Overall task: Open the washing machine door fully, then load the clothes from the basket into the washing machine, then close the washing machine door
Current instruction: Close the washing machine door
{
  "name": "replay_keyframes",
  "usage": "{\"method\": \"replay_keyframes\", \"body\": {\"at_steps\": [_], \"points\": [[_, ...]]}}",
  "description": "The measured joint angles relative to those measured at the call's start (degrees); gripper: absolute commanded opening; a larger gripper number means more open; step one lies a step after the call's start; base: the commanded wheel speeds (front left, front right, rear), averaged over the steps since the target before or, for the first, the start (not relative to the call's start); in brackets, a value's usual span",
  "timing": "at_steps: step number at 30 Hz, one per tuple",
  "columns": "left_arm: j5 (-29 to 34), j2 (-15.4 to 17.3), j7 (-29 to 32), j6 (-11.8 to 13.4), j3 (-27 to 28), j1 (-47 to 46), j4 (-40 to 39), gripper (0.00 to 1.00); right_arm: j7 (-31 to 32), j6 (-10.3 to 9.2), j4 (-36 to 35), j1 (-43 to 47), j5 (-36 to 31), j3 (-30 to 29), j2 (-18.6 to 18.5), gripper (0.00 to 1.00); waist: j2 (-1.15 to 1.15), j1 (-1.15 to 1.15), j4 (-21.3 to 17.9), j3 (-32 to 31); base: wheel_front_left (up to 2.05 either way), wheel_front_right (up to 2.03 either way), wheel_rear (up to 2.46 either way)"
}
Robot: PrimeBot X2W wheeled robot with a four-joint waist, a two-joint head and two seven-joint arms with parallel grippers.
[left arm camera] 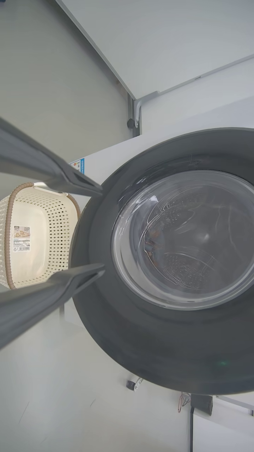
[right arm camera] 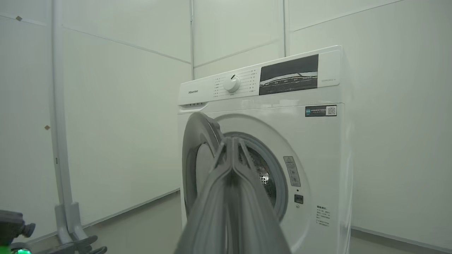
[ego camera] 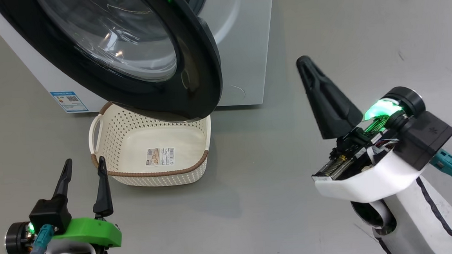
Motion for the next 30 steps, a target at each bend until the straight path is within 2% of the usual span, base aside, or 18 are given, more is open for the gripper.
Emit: {"method": "replay_keyframes", "body": {"at_steps": [9, 15, 30], "points": [[0.01, -0.71, 0.0, -0.44, -0.22, -0.1, 0.1, 1.0, 0.22, 0.0, -0.48, -1.96, 0.51, 9.05, -4.45, 0.0, 0.0, 0.0, 1.91, 0.67, 0.0, 0.0, 0.0], [0.16, -0.8, -0.01, -0.51, -1.27, -0.55, 0.02, 1.0, 2.92, 0.0, 1.23, -3.11, 2.24, 15.3, -6.45, 0.0, 0.0, 0.0, 3.24, 1.75, 0.0, 0.0, 0.0], [0.05, -1.29, -0.01, -1.01, -5.78, -6.06, -1.46, 1.0, 9.17, 0.0, 7.03, -9.25, 3.97, 23.38, -11.5, 0.0, 0.0, 0.0, 8.04, 7.73, 0.0, 0.0, 0.0]]}}
